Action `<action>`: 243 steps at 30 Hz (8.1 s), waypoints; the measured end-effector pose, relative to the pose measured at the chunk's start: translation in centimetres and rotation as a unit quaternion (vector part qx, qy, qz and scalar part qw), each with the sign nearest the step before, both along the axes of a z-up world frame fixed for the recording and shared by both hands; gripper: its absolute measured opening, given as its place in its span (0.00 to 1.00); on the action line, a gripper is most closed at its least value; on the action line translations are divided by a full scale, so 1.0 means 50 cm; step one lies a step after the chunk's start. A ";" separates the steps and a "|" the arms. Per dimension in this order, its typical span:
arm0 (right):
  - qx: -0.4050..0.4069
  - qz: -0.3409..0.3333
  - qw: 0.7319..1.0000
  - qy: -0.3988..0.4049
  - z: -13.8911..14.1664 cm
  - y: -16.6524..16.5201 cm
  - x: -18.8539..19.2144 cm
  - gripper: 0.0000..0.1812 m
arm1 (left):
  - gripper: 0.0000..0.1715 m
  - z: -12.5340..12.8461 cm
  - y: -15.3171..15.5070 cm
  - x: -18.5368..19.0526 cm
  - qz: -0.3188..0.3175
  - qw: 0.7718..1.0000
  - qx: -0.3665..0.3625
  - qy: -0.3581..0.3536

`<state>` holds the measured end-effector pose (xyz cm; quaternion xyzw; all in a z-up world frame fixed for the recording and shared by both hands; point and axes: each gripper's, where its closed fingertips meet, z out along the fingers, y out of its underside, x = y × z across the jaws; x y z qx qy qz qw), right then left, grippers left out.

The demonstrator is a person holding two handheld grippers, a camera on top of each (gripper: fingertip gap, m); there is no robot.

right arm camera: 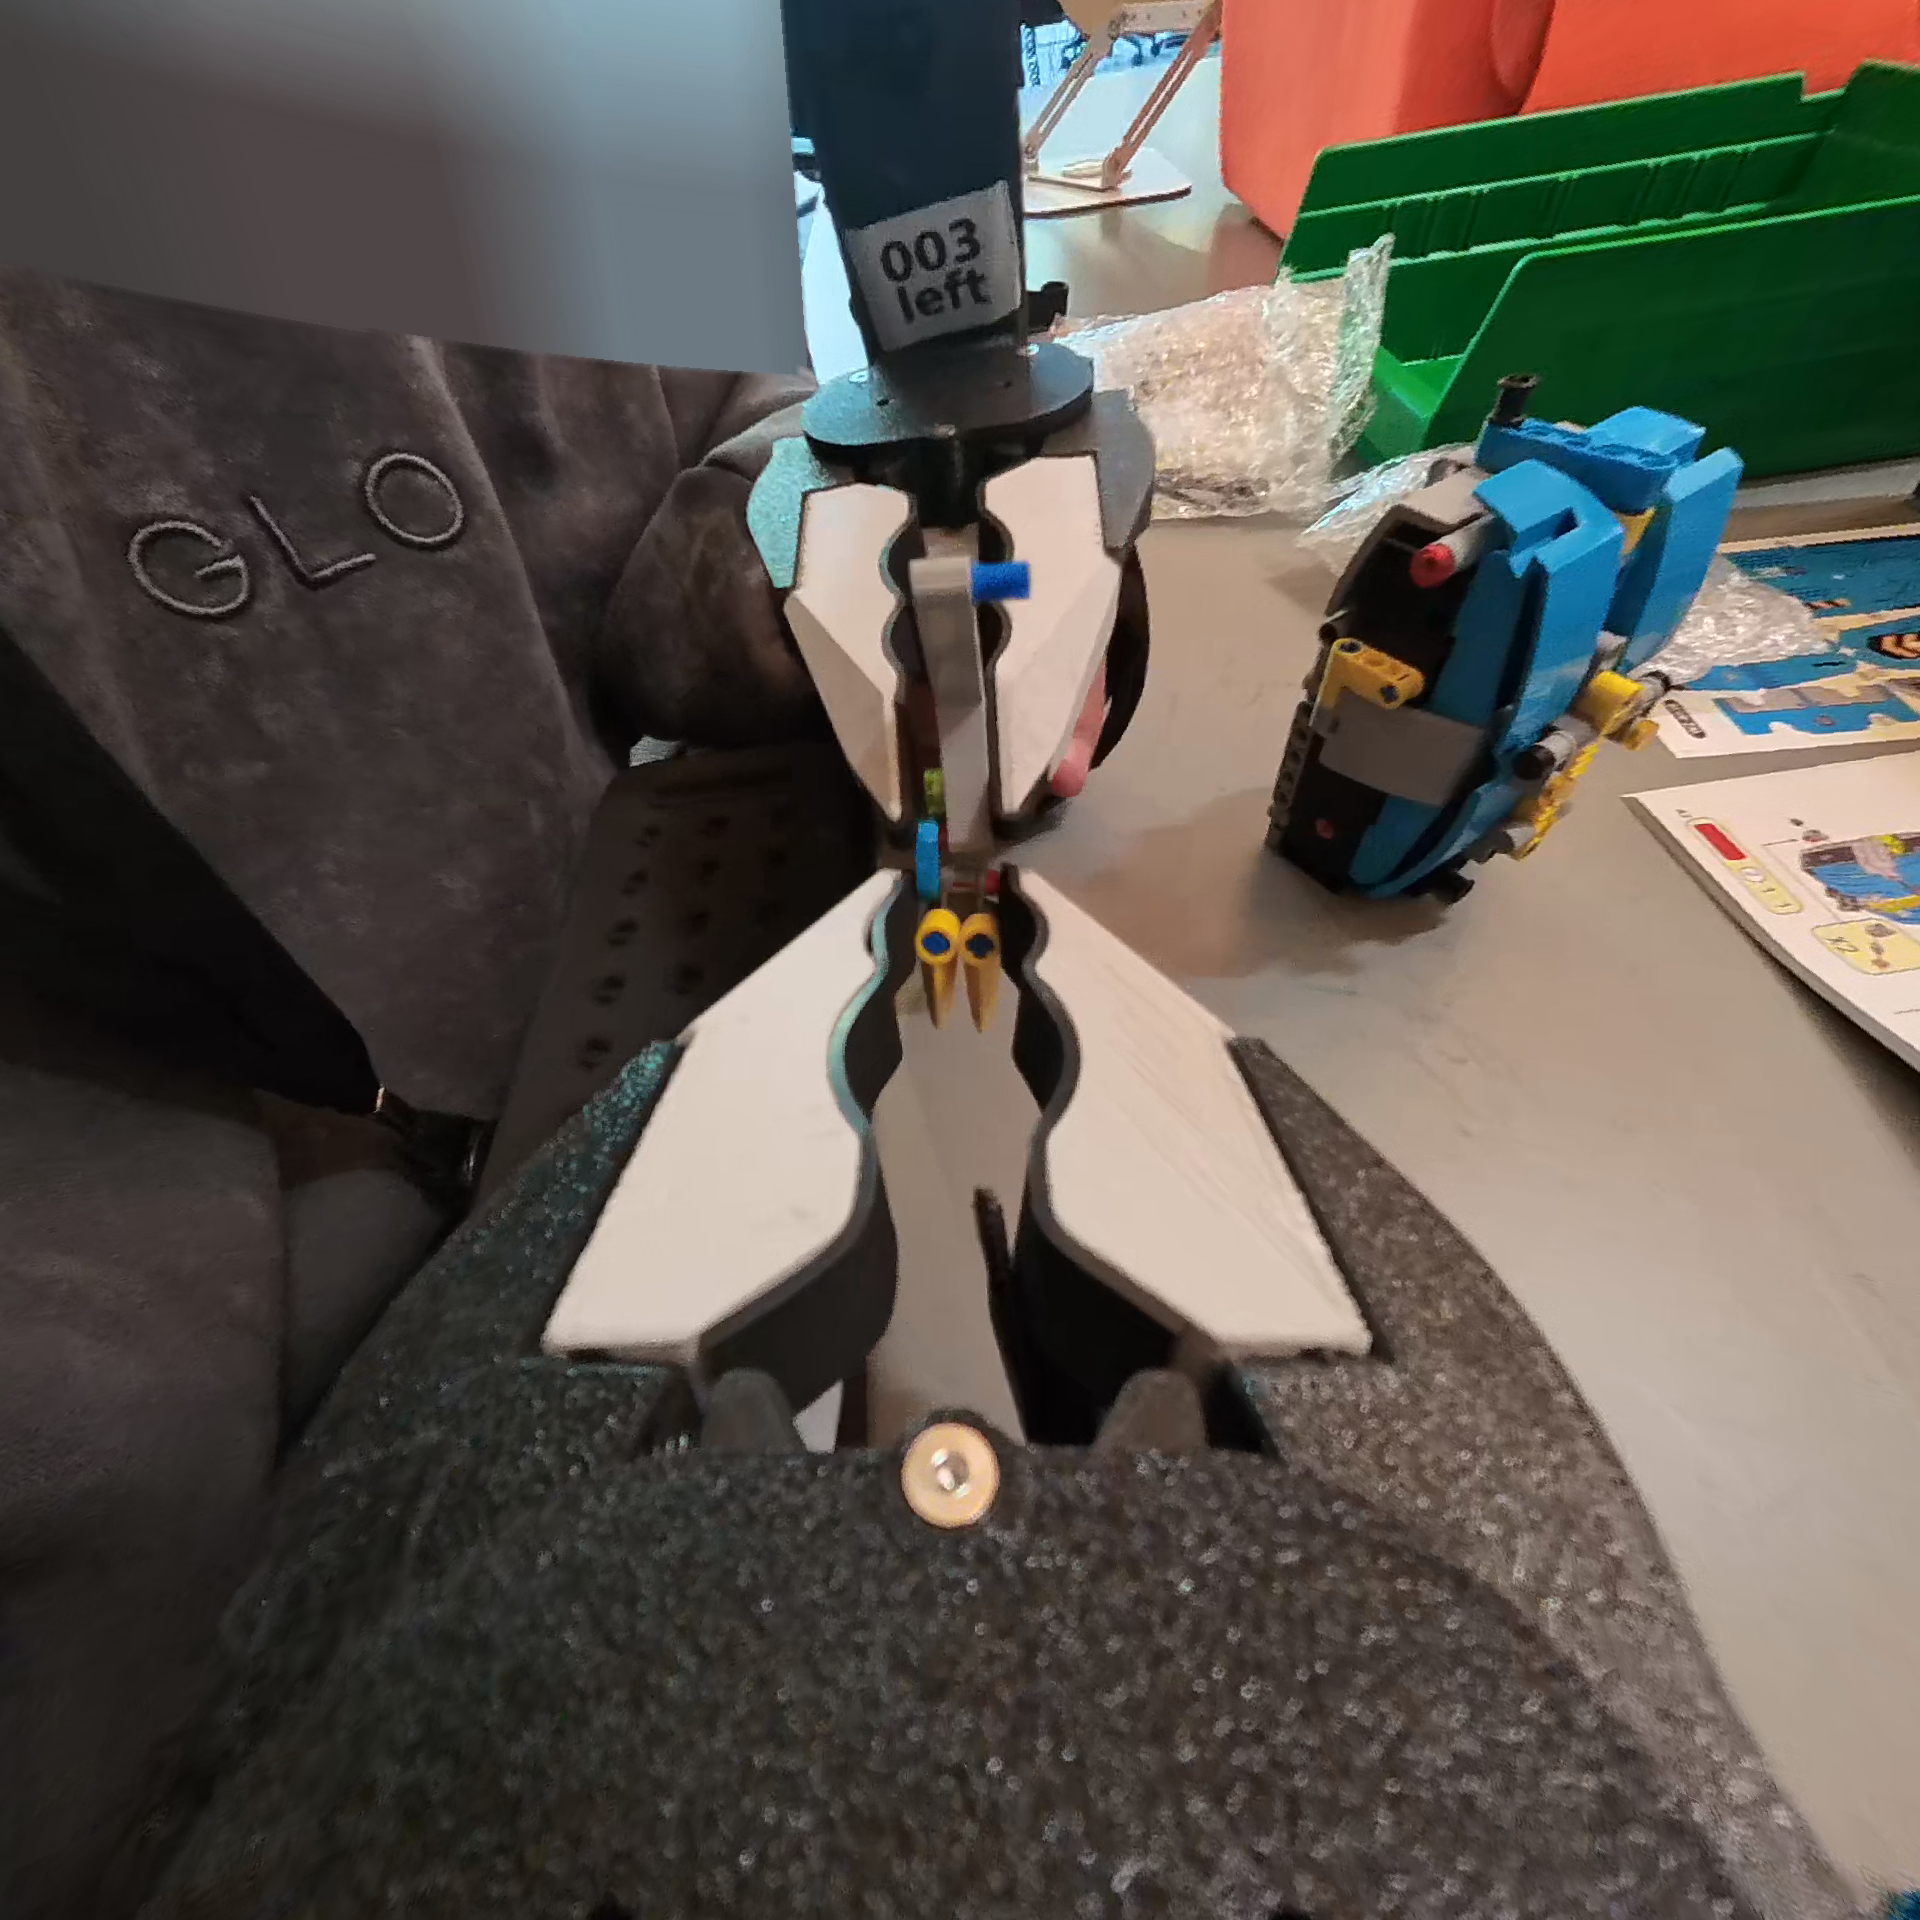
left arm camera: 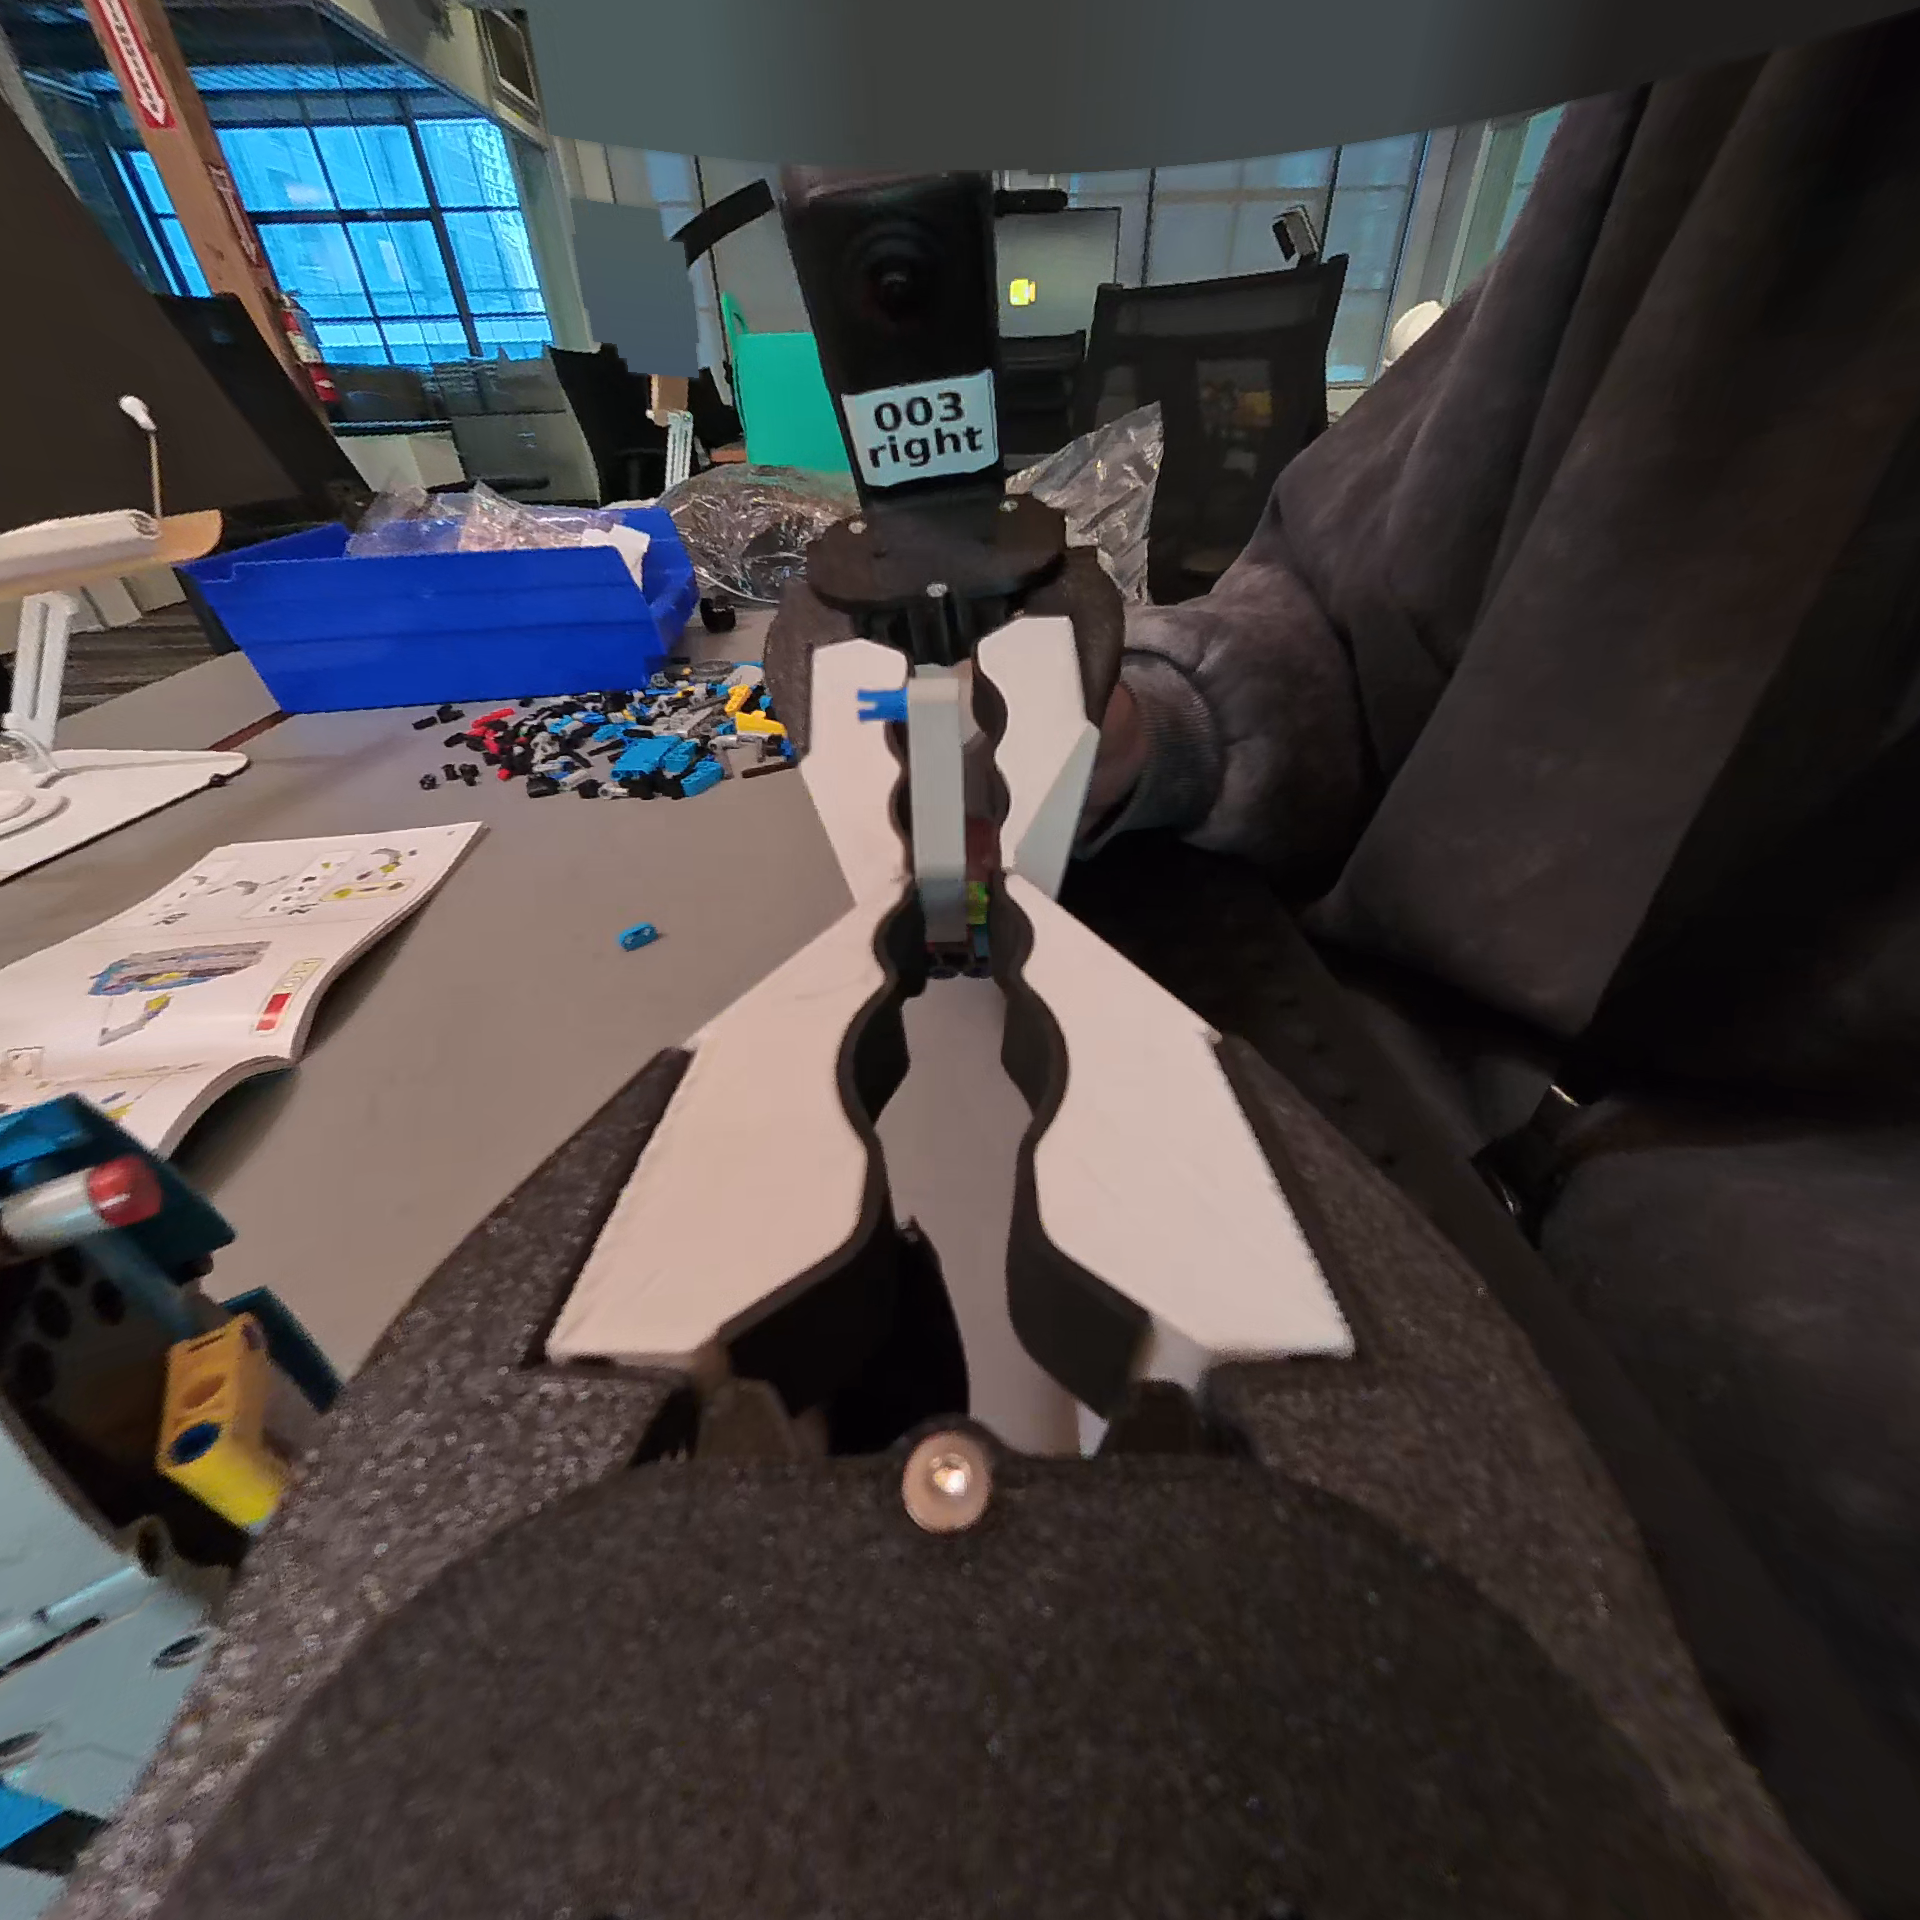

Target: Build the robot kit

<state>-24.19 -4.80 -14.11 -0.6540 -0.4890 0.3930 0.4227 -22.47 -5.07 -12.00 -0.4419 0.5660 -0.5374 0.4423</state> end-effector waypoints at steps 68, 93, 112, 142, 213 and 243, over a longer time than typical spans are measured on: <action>0.053 -0.062 0.996 -0.032 0.005 0.023 0.022 0.09 | 0.06 -0.002 0.008 0.002 0.042 0.997 0.065 -0.012; 0.144 -0.044 0.983 -0.101 0.005 0.020 0.023 0.16 | 0.04 -0.012 0.023 0.004 0.017 1.000 0.012 0.018; 0.120 -0.005 0.981 -0.150 -0.018 0.006 0.014 0.06 | 0.04 -0.025 -0.004 0.005 -0.016 0.999 0.020 0.037; 0.111 -0.012 0.976 -0.186 -0.037 0.001 0.014 0.07 | 0.04 -0.030 -0.009 0.006 -0.012 0.999 0.032 0.041; 0.149 0.024 0.969 -0.193 -0.026 -0.097 0.095 0.07 | 0.11 -0.097 -0.091 0.042 0.182 0.841 0.172 0.479; 0.172 0.031 0.976 -0.130 -0.009 -0.122 0.115 0.08 | 0.06 -0.086 -0.114 0.065 0.207 0.843 0.159 0.470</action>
